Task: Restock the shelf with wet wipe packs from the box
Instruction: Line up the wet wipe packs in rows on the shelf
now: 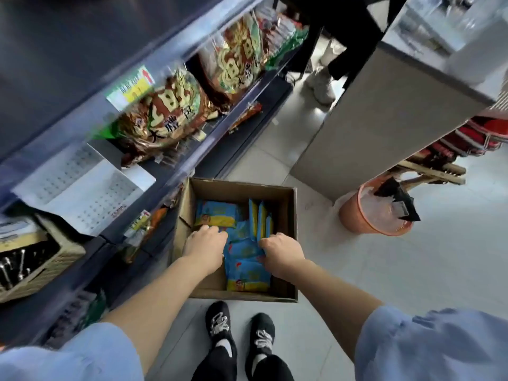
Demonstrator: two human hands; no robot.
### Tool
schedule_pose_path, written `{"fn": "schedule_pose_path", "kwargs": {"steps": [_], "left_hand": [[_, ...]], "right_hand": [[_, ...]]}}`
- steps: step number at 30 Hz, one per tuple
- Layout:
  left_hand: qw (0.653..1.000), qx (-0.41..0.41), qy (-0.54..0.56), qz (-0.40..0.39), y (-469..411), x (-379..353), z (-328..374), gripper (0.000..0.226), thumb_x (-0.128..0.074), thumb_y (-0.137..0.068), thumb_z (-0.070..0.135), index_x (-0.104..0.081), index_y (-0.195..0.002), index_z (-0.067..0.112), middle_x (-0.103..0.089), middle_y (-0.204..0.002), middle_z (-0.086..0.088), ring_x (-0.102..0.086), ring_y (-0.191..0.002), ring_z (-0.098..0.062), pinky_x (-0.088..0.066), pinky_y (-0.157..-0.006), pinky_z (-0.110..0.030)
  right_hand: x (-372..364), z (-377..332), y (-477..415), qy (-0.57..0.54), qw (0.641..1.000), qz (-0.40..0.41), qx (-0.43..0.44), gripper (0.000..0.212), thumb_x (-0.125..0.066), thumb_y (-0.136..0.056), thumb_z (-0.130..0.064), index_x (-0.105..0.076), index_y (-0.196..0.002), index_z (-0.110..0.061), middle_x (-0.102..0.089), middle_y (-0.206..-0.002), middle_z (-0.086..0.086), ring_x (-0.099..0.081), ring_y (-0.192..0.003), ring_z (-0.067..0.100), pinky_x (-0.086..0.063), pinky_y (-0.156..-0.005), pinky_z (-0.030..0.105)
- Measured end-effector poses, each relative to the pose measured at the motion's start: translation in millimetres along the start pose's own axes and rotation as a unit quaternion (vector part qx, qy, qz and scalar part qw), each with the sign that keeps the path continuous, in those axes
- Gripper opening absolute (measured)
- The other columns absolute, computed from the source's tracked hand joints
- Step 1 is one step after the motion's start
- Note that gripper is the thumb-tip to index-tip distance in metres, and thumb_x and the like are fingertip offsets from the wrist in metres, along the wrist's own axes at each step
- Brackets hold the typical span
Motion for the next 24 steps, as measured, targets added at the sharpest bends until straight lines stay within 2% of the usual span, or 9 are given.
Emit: {"fn": "schedule_pose_path", "kwargs": {"steps": [6,12,17,20,24], "left_hand": [[0.996,0.002,0.034,-0.083,-40.0,-74.4,4.5,0.034,-0.048,-0.094,0.014,-0.053,-0.128,0.018,-0.052,-0.122,-0.004,-0.045,-0.122,-0.026,-0.045,-0.094,-0.040],[0.976,-0.007,0.105,-0.190,-59.9,-131.8,7.8,0.051,-0.042,-0.092,0.004,-0.042,-0.141,0.019,-0.046,-0.139,-0.008,-0.048,-0.124,-0.029,-0.047,-0.098,-0.042],[0.969,-0.009,0.141,-0.203,-74.6,-147.8,5.4,0.044,-0.045,-0.092,0.006,-0.049,-0.134,0.016,-0.051,-0.133,-0.009,-0.053,-0.116,-0.029,-0.049,-0.094,-0.041],[0.967,0.008,0.148,-0.207,-78.0,-154.3,0.5,0.027,-0.053,-0.094,0.015,-0.061,-0.119,0.015,-0.060,-0.118,-0.009,-0.060,-0.101,-0.027,-0.053,-0.086,-0.041],[0.968,0.034,0.166,-0.185,-77.9,-154.7,-6.0,0.017,-0.061,-0.092,0.024,-0.066,-0.107,0.020,-0.064,-0.107,-0.003,-0.061,-0.092,-0.022,-0.054,-0.078,-0.037]], "right_hand": [[-77.1,3.4,-26.5,-0.021,0.994,-0.103,0.011,0.029,-0.055,-0.091,-0.020,-0.059,-0.118,-0.011,-0.061,-0.119,0.012,-0.057,-0.112,0.033,-0.050,-0.085,0.041],[-112.1,0.1,-40.7,-0.005,0.987,-0.155,0.029,0.032,-0.051,-0.093,-0.013,-0.054,-0.123,-0.003,-0.054,-0.127,0.016,-0.056,-0.115,0.033,-0.049,-0.091,0.040],[-121.5,1.1,-47.9,0.012,0.986,-0.165,0.007,0.034,-0.045,-0.096,-0.009,-0.051,-0.129,-0.005,-0.045,-0.130,0.014,-0.055,-0.113,0.034,-0.049,-0.086,0.043],[-125.1,1.8,-51.3,0.051,0.984,-0.173,0.010,0.033,-0.044,-0.096,-0.008,-0.054,-0.127,-0.007,-0.046,-0.129,0.013,-0.056,-0.112,0.034,-0.049,-0.082,0.041],[-125.7,-2.6,-51.4,0.088,0.984,-0.150,0.035,0.032,-0.042,-0.097,-0.008,-0.057,-0.126,-0.011,-0.050,-0.130,0.011,-0.056,-0.114,0.033,-0.048,-0.080,0.039]]}}
Point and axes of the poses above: each hand's wrist, its own y-axis away from the middle knuckle, its own x-axis out of the back of the hand, z = x × y, the point moved 10 cm from there along -y, towards the middle knuckle
